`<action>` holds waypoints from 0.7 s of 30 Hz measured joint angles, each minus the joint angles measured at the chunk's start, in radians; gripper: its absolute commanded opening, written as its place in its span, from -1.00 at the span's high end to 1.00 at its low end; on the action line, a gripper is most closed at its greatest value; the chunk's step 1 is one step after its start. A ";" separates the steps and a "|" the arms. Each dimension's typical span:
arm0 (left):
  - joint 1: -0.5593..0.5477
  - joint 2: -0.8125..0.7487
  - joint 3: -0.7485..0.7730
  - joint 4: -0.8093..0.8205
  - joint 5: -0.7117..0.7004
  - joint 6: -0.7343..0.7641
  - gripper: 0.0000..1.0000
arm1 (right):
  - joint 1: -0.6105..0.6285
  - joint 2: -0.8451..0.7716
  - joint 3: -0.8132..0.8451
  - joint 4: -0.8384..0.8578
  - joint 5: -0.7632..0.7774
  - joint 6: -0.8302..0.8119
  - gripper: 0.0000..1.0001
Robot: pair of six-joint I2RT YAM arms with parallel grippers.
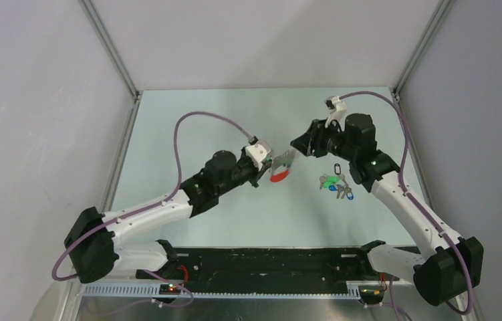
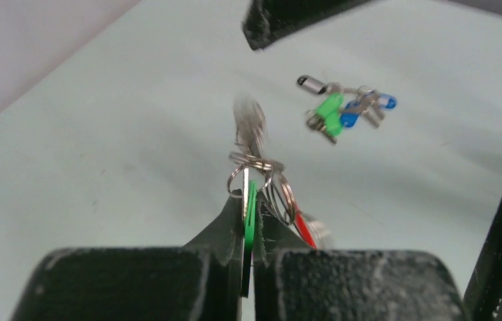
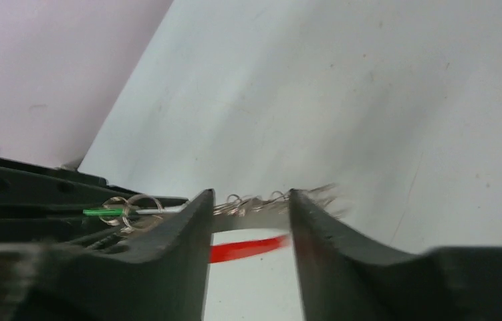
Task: Remove the keys from the keyring
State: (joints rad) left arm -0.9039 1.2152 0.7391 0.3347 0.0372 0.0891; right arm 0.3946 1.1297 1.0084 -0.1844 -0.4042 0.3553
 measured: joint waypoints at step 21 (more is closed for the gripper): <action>-0.080 0.234 0.600 -1.032 -0.327 0.399 1.00 | 0.018 -0.207 -0.436 0.582 -0.124 0.024 -0.31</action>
State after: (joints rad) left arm -0.9836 1.4494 1.3396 -0.6971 -0.2897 0.4885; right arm 0.4122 0.9230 0.5720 0.3977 -0.5282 0.3798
